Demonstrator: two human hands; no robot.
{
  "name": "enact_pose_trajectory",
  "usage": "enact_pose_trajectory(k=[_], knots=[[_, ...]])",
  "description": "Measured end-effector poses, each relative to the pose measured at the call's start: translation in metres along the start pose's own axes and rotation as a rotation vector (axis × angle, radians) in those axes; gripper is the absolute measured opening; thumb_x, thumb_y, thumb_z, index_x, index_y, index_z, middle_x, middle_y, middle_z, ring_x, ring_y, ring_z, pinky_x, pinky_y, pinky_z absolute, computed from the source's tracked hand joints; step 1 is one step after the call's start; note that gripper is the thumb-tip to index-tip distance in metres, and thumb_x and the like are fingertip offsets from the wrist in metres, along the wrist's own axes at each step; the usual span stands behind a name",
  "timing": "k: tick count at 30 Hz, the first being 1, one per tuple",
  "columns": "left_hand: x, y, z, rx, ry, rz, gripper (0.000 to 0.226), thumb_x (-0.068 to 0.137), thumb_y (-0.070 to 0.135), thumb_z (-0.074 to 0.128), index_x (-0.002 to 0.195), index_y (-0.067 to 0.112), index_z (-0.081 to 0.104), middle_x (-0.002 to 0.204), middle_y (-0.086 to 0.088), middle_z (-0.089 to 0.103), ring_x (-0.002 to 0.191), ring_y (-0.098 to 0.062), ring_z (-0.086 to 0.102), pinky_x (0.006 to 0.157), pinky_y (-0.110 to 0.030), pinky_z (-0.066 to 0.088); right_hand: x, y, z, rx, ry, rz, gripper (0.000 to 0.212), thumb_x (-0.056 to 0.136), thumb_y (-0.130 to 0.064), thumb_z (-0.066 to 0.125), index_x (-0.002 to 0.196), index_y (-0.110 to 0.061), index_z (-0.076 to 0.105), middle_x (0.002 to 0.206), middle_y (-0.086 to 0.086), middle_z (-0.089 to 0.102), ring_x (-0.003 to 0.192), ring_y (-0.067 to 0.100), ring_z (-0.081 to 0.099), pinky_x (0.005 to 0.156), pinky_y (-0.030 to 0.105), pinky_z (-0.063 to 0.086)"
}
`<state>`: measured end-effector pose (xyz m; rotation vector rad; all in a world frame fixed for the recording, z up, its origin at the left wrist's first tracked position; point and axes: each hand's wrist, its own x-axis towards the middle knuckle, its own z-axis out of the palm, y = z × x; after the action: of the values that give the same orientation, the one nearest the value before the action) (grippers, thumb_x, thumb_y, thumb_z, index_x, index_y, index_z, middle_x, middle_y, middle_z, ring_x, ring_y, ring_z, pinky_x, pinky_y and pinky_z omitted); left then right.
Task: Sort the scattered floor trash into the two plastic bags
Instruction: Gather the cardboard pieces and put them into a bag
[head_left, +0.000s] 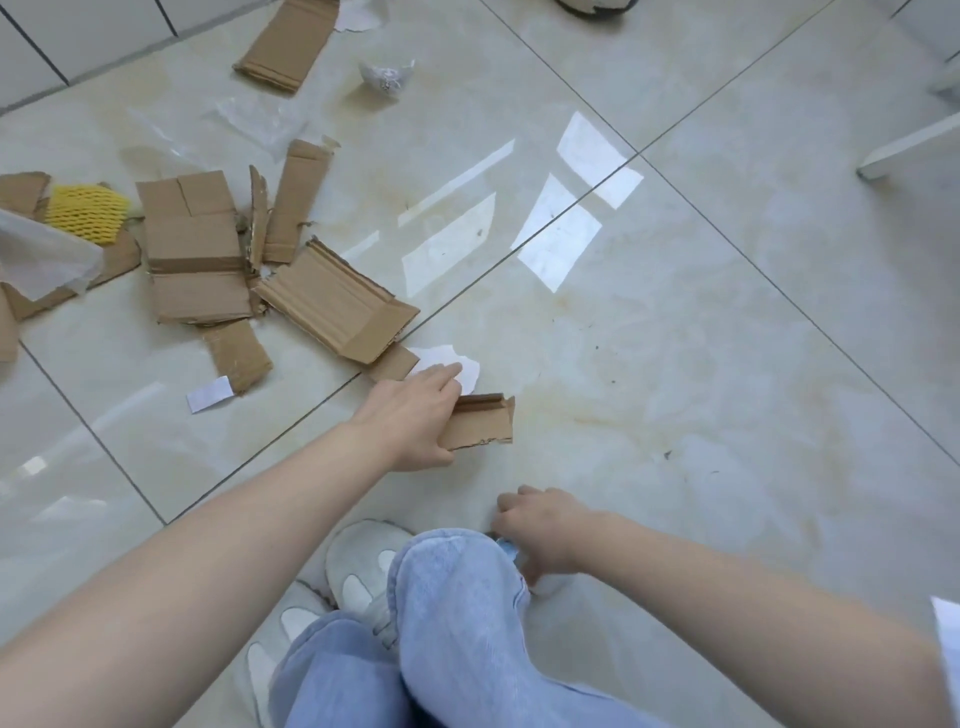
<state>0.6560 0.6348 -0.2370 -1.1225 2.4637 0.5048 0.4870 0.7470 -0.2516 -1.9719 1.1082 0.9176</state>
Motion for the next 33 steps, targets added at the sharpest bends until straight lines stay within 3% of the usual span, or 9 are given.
enact_pose_trajectory(k=[4, 7, 9, 11, 13, 18, 23, 29, 33], knots=[[0.001, -0.003, 0.015, 0.06, -0.088, -0.023, 0.073, 0.081, 0.048, 0.058, 0.139, 0.013, 0.031, 0.16, 0.0, 0.008, 0.145, -0.013, 0.016, 0.089, -0.035, 0.046, 0.012, -0.001, 0.007, -0.088, 0.158, 0.049, 0.041, 0.084, -0.026, 0.066, 0.121, -0.015, 0.051, 0.12, 0.006, 0.048, 0.111, 0.026, 0.048, 0.073, 0.034, 0.033], [-0.003, 0.0, 0.017, 0.041, 0.026, -0.05, 0.059, 0.077, 0.047, 0.061, 0.123, 0.017, 0.038, 0.136, 0.002, 0.04, 0.122, -0.018, 0.043, 0.067, -0.034, 0.044, 0.012, 0.007, -0.009, -0.076, 0.286, 0.118, 0.046, 0.084, -0.026, 0.065, 0.125, -0.014, 0.047, 0.123, 0.007, 0.044, 0.113, 0.028, 0.042, 0.075, 0.036, 0.033], [-0.005, 0.001, 0.02, 0.012, 0.06, -0.074, 0.056, 0.074, 0.046, 0.063, 0.116, 0.018, 0.037, 0.125, 0.003, 0.042, 0.111, -0.02, 0.049, 0.06, -0.034, 0.039, 0.011, 0.013, -0.016, -0.075, 0.369, 0.168, 0.044, 0.085, -0.027, 0.064, 0.123, -0.012, 0.048, 0.123, 0.009, 0.042, 0.111, 0.03, 0.04, 0.077, 0.036, 0.034], [-0.005, -0.002, 0.025, -0.046, 0.018, -0.136, 0.06, 0.074, 0.041, 0.066, 0.118, 0.016, 0.036, 0.138, 0.001, 0.032, 0.112, -0.022, 0.05, 0.059, -0.033, 0.039, 0.011, 0.017, -0.017, -0.076, 0.405, 0.212, 0.041, 0.086, -0.028, 0.062, 0.119, -0.009, 0.046, 0.122, 0.011, 0.042, 0.108, 0.031, 0.041, 0.075, 0.037, 0.032], [-0.005, -0.004, 0.03, -0.075, -0.021, -0.196, 0.063, 0.074, 0.038, 0.068, 0.121, 0.014, 0.034, 0.148, -0.003, 0.019, 0.114, -0.024, 0.049, 0.06, -0.033, 0.036, 0.012, 0.018, -0.014, -0.045, 0.393, 0.247, 0.04, 0.087, -0.027, 0.062, 0.118, -0.009, 0.044, 0.122, 0.012, 0.042, 0.105, 0.032, 0.043, 0.072, 0.037, 0.032], [-0.006, -0.001, 0.027, -0.073, 0.03, -0.241, 0.052, 0.075, 0.028, 0.069, 0.114, 0.015, 0.036, 0.118, -0.004, 0.043, 0.107, -0.022, 0.046, 0.061, -0.032, 0.038, 0.017, 0.017, -0.015, 0.067, 0.343, 0.336, 0.041, 0.085, -0.021, 0.064, 0.116, -0.013, 0.04, 0.117, 0.011, 0.041, 0.101, 0.03, 0.043, 0.072, 0.037, 0.033], [-0.016, -0.012, 0.031, -0.082, 0.044, -0.246, 0.055, 0.074, 0.031, 0.072, 0.113, 0.017, 0.036, 0.111, -0.001, 0.044, 0.107, -0.021, 0.043, 0.061, -0.03, 0.036, 0.02, 0.018, -0.024, 0.122, 0.287, 0.357, 0.046, 0.081, -0.014, 0.066, 0.116, -0.015, 0.037, 0.115, 0.01, 0.042, 0.1, 0.03, 0.042, 0.071, 0.037, 0.034], [-0.04, -0.041, 0.039, -0.049, 0.02, -0.234, 0.068, 0.07, 0.029, 0.079, 0.123, 0.019, 0.038, 0.142, 0.0, 0.027, 0.125, -0.023, 0.032, 0.061, -0.031, 0.042, 0.022, 0.022, -0.033, 0.251, 0.205, 0.315, 0.055, 0.078, -0.014, 0.071, 0.118, -0.015, 0.033, 0.115, 0.01, 0.045, 0.102, 0.03, 0.041, 0.068, 0.038, 0.041], [-0.052, -0.059, 0.04, 0.005, 0.015, -0.342, 0.063, 0.072, 0.031, 0.077, 0.12, 0.02, 0.039, 0.142, -0.004, 0.026, 0.12, -0.026, 0.031, 0.056, -0.032, 0.044, 0.024, 0.022, -0.036, 0.227, 0.193, 0.303, 0.055, 0.078, -0.014, 0.07, 0.12, -0.015, 0.035, 0.115, 0.009, 0.045, 0.101, 0.028, 0.038, 0.067, 0.037, 0.04]])
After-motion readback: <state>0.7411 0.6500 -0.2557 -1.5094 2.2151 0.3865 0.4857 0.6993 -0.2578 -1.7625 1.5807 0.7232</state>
